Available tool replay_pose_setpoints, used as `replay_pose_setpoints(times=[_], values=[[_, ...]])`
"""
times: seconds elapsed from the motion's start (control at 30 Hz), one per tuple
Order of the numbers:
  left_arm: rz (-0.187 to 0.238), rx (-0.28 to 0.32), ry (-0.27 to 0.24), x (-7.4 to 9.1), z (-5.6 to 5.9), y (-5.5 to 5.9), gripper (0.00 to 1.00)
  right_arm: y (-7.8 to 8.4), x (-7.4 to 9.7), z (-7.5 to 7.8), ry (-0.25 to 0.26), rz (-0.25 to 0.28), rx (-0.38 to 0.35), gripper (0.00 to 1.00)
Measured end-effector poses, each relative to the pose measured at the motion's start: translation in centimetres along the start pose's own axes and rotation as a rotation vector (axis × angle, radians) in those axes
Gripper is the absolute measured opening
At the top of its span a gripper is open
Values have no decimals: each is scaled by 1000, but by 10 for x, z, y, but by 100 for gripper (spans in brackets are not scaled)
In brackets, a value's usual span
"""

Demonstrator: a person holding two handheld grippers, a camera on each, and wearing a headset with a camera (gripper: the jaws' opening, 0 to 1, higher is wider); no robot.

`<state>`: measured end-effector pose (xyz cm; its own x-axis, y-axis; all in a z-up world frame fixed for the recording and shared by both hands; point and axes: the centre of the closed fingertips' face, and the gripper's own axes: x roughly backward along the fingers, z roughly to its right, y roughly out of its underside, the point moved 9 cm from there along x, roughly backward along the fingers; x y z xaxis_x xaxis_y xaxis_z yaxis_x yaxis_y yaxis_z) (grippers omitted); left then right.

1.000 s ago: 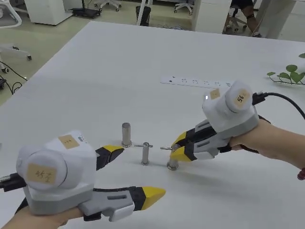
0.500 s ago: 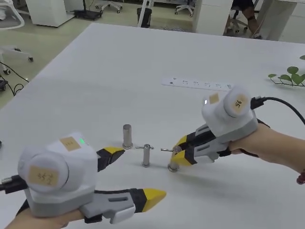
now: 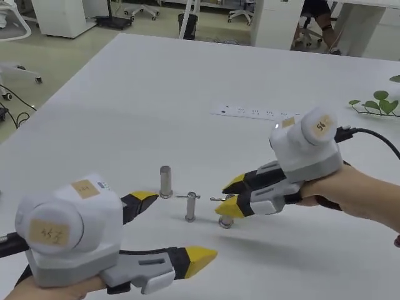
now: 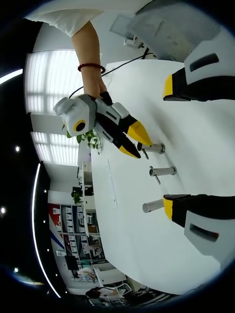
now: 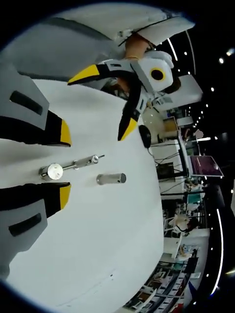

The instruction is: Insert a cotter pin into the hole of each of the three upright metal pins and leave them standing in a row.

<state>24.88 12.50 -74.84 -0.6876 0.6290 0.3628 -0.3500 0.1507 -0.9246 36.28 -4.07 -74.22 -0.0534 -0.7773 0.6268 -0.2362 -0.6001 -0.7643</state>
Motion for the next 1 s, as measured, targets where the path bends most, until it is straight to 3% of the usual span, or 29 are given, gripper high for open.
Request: replay_pose_setpoints(times=[0.27,0.5,0.7,0.9,1.0], values=[[14,21,-24,4,1,-6,88,-24,-7,-6,6,47,3,31],[23,37,-36,13,1,-8,95,-42,-23,-6,46,73,0,30],[13,2,-48,18,1,-8,99,-48,-42,2,97,85,-27,29],[15,-11,-50,24,-2,-7,99,-52,-59,5,118,92,-38,28],[-4,-21,-55,26,-4,-5,99,-53,-68,6,125,88,-46,28]])
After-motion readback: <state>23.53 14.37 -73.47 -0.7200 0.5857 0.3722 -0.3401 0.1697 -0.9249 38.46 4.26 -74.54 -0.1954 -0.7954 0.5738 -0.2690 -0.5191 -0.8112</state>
